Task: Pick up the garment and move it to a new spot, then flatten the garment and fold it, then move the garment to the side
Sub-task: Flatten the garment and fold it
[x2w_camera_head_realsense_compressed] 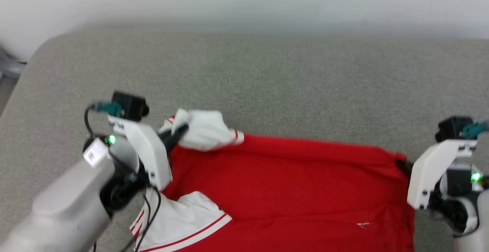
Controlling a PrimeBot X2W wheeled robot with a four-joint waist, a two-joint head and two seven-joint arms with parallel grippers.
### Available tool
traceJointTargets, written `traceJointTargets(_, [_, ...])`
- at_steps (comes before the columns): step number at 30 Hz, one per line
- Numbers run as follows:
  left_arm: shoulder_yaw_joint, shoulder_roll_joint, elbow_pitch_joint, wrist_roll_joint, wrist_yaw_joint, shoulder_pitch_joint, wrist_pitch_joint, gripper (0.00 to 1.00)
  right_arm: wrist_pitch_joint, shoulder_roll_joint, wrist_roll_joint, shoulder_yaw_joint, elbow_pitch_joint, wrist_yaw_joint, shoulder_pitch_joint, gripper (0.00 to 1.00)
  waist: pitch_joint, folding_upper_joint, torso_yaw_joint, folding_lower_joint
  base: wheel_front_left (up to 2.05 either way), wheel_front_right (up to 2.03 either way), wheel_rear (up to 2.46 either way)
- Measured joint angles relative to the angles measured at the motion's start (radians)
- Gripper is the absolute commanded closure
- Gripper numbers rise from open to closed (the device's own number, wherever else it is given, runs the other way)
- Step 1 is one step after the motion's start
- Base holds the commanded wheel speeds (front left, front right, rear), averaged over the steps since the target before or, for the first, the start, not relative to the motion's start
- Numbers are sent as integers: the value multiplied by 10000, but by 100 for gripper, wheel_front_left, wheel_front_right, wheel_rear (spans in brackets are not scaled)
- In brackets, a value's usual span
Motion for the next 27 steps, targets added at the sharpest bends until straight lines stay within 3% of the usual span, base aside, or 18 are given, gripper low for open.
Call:
traceJointTargets(13, [-215,1076,-2431,-894,1618,3925,-1028,100,-635,405,502,-194,-253,-2,2205,100,-1045,0,0,-1,0,0,0])
traceJointTargets(20, [-330,821,-2378,-1285,1818,4908,-1388,100,-1252,713,665,-577,-77,-2,3095,100,-1196,0,197,0,0,0,0])
traceJointTargets(21, [-362,717,-2265,-1279,1797,4928,-1459,100,-1340,763,696,-575,-40,0,3238,84,-1204,0,233,0,0,0,0])
traceJointTargets(22, [-368,604,-2123,-1244,1755,4947,-1569,75,-1455,830,715,-583,-8,-2,3364,21,-1208,0,259,0,0,0,0])
traceJointTargets(23, [-376,499,-1948,-1204,1730,4953,-1672,31,-1590,876,715,-558,19,-2,3473,0,-1212,0,276,0,0,0,0])
traceJointTargets(24, [-391,403,-1814,-1164,1655,4954,-1760,0,-1766,915,748,-523,29,-2,3560,0,-1219,0,286,0,0,0,0])
traceJointTargets(27, [-387,119,-1444,-947,1517,4922,-2190,0,-2456,1020,878,-387,6,2,3777,0,-1241,0,303,0,0,0,0])
